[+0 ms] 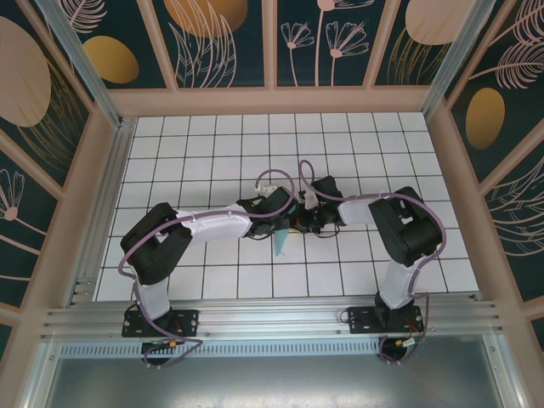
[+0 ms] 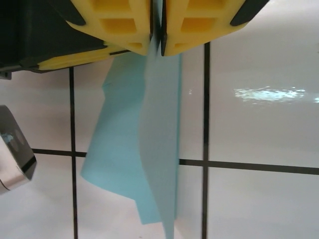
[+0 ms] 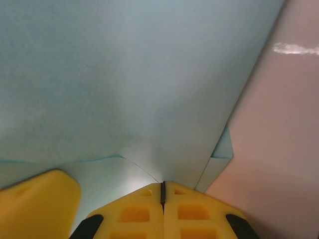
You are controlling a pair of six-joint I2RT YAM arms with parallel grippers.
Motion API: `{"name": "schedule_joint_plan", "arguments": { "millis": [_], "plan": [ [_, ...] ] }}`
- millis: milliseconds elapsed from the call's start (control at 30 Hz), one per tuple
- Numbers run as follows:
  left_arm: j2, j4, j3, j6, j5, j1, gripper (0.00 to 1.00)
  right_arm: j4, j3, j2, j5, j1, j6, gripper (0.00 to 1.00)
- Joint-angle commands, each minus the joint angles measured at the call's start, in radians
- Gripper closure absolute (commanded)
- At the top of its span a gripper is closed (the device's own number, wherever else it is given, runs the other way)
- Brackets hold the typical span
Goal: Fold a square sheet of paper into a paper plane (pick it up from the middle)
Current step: Fold the wing for the fifth time at the center of the table.
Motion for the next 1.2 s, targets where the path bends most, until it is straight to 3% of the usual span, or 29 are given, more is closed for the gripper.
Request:
{"name": "schedule_joint_plan", "arguments": {
  "millis": [0, 233, 633, 700, 833, 1067, 1167],
  "plan": [
    [0.015, -0.027, 0.023, 0.002, -0.008, -0.011, 0.81, -0.029, -0.033, 0.026, 0.02, -0.012, 0.012, 0.94],
    [-0.018, 0.078, -0.027, 0.009, 0.059, -0.009, 0.65, -0.025, -0.039, 0.025, 0.015, -0.02, 0.017, 0.94],
    [-0.045, 0.254, -0.105, -0.033, 0.169, -0.002, 0.59, -0.017, -0.048, 0.026, 0.004, -0.031, 0.025, 0.96],
    [-0.057, 0.299, -0.132, -0.048, 0.196, 0.007, 0.59, -0.019, -0.048, 0.027, 0.003, -0.031, 0.024, 0.96],
    [-0.089, 0.357, -0.171, -0.076, 0.216, 0.024, 0.69, -0.025, -0.042, 0.031, 0.003, -0.032, 0.023, 0.96],
    [-0.131, 0.424, -0.269, -0.1, 0.264, 0.056, 0.67, -0.033, -0.03, 0.039, 0.003, -0.034, 0.021, 0.96],
    [-0.127, 0.446, -0.289, -0.111, 0.276, 0.064, 0.75, -0.035, -0.029, 0.039, 0.002, -0.034, 0.02, 0.96]
  ]
}}
